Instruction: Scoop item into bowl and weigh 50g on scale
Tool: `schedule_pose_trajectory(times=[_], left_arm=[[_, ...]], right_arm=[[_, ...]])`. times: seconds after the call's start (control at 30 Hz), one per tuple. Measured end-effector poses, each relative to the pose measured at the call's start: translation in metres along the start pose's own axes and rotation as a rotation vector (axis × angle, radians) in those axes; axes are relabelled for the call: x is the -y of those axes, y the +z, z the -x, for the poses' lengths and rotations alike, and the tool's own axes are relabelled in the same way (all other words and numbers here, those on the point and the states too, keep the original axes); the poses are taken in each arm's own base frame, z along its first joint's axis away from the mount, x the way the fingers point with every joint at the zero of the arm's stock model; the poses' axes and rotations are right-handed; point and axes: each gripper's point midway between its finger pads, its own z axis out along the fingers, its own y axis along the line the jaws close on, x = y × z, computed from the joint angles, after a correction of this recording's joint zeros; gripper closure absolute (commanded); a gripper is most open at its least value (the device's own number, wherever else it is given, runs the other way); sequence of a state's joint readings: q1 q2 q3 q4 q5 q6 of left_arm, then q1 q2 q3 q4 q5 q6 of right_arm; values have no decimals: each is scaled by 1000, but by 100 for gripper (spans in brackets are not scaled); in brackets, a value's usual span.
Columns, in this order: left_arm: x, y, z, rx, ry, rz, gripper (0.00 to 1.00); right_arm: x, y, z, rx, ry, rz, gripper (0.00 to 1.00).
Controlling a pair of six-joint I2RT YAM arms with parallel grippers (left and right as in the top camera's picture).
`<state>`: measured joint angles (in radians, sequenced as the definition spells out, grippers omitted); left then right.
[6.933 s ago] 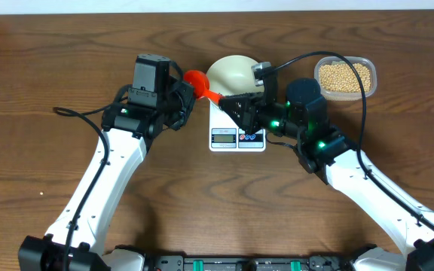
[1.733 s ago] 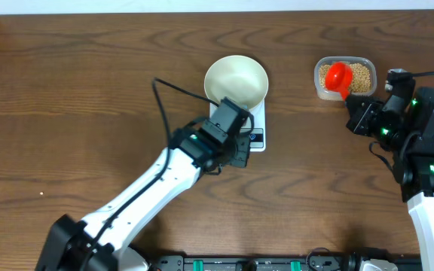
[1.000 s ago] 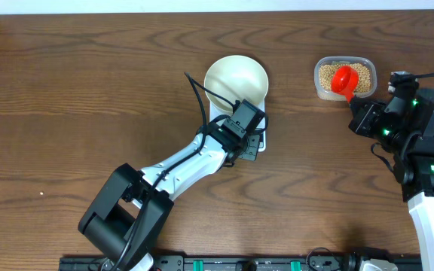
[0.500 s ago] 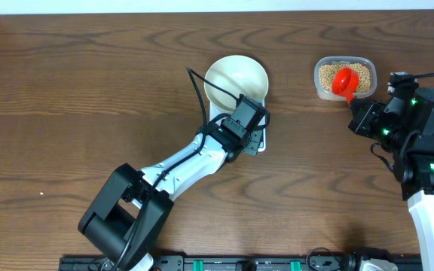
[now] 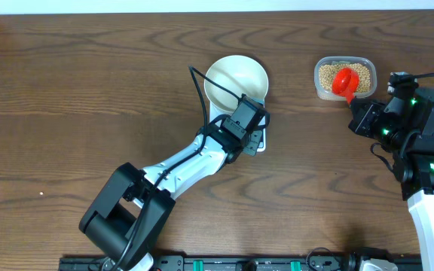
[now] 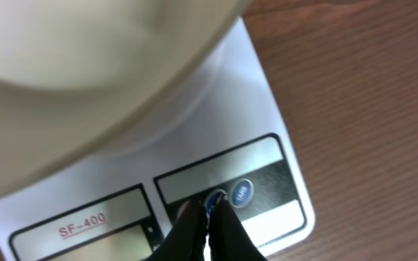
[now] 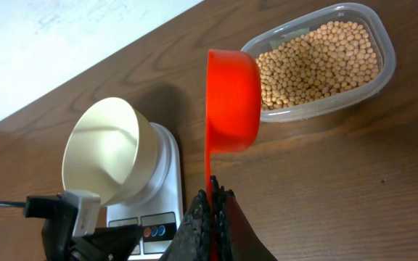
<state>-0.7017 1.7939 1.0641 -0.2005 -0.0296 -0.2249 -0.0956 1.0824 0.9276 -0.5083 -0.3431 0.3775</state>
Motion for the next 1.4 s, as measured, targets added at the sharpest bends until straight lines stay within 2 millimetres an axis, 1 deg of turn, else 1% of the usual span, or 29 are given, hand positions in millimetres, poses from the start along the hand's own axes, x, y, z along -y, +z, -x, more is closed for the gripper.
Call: schedule_pose_trajectory(times=[0.2, 0.33, 1.1, 1.4], left_arm=[[-5, 10, -3, -3, 7, 28, 93], [-7, 20, -12, -32, 17, 40, 93], [-11, 21, -11, -28, 18, 62, 93], [-12, 20, -14, -38, 20, 66, 93]], right_arm=[[0, 0, 0, 0, 0, 0, 99], [0, 0, 0, 0, 0, 0, 99], [0, 0, 0, 0, 0, 0, 99], [0, 0, 0, -1, 0, 0, 99]])
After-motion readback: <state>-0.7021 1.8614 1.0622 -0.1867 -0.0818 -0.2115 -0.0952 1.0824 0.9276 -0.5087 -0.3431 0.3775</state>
